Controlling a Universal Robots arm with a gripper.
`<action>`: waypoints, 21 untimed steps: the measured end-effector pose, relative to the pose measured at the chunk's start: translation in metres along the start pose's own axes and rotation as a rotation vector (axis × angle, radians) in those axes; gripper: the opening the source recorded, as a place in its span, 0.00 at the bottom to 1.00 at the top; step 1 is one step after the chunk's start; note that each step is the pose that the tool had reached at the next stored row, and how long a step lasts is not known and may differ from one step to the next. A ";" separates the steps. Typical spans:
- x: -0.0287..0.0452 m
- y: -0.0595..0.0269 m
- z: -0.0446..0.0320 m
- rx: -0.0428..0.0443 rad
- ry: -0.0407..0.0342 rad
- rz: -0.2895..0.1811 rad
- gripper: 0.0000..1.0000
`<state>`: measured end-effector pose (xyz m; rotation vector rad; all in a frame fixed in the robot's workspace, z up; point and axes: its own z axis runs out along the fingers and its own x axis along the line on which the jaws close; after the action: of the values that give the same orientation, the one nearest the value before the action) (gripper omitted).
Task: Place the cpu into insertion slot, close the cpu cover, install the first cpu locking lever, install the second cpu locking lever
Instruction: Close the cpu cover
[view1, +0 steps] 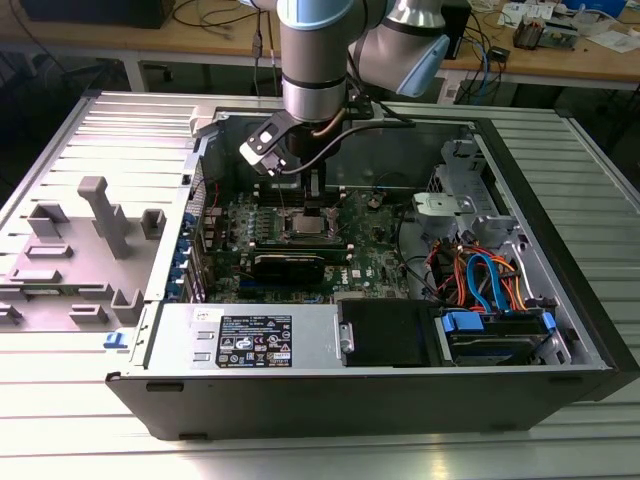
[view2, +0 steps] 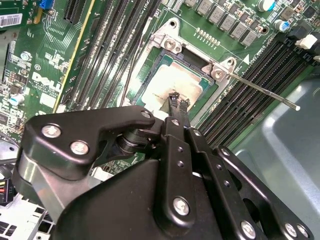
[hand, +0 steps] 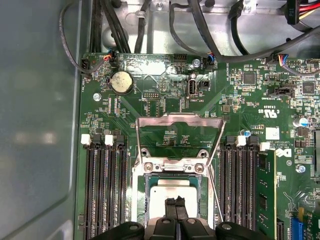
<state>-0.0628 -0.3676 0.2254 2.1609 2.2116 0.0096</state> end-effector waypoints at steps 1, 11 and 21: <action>0.0000 0.0000 -0.0001 0.0000 -0.0004 0.000 0.11; -0.0001 0.0001 -0.0042 0.0000 -0.0005 0.000 0.11; -0.0002 0.0002 -0.0067 0.0000 -0.0006 0.000 0.11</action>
<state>-0.0628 -0.3676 0.2321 2.1607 2.2113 0.0090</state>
